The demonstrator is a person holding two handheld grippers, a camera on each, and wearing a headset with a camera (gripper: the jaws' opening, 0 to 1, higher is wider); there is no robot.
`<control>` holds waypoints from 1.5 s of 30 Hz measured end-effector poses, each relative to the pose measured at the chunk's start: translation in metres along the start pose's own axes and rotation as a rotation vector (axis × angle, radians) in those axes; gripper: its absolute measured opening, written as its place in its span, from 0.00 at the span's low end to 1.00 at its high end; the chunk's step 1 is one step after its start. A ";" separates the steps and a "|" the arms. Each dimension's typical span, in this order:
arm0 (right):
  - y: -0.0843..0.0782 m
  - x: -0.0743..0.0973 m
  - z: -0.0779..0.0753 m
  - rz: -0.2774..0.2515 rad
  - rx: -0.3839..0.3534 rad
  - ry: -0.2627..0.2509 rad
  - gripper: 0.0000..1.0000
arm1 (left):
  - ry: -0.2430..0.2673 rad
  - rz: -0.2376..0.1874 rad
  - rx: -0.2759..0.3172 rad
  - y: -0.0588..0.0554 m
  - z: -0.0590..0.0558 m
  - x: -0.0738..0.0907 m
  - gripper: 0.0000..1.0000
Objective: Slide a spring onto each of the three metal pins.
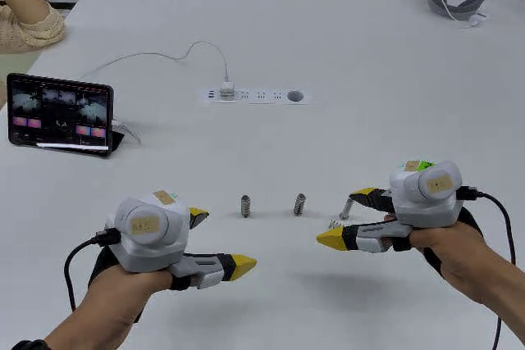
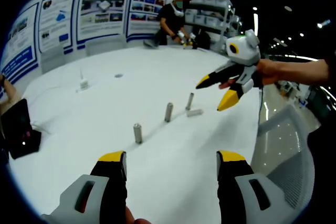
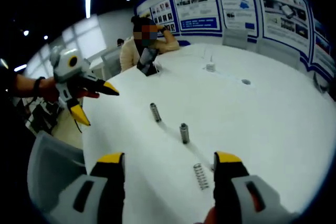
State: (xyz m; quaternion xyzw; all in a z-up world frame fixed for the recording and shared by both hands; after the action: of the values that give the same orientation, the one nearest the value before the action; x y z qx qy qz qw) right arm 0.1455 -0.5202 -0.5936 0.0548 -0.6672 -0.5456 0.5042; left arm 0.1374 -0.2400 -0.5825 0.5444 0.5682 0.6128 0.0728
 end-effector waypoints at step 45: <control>-0.056 0.068 0.001 -0.031 -0.133 -0.127 0.77 | -0.140 0.064 -0.105 0.016 -0.042 -0.056 0.74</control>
State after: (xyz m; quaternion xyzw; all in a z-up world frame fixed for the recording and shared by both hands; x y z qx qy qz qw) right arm 0.0848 -0.5841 -0.5961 -0.0033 -0.6593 -0.5987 0.4549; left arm 0.1366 -0.3110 -0.5923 0.5993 0.5111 0.6041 0.1212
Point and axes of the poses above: the centre of the closed fingertips' face, and the gripper's own axes: x roughly backward along the fingers, z roughly to its left, y roughly out of its top, the point moved 9 cm from there along x, roughly backward along the fingers, and after that the axes turned 6 degrees about x, right-handed, at the moved point
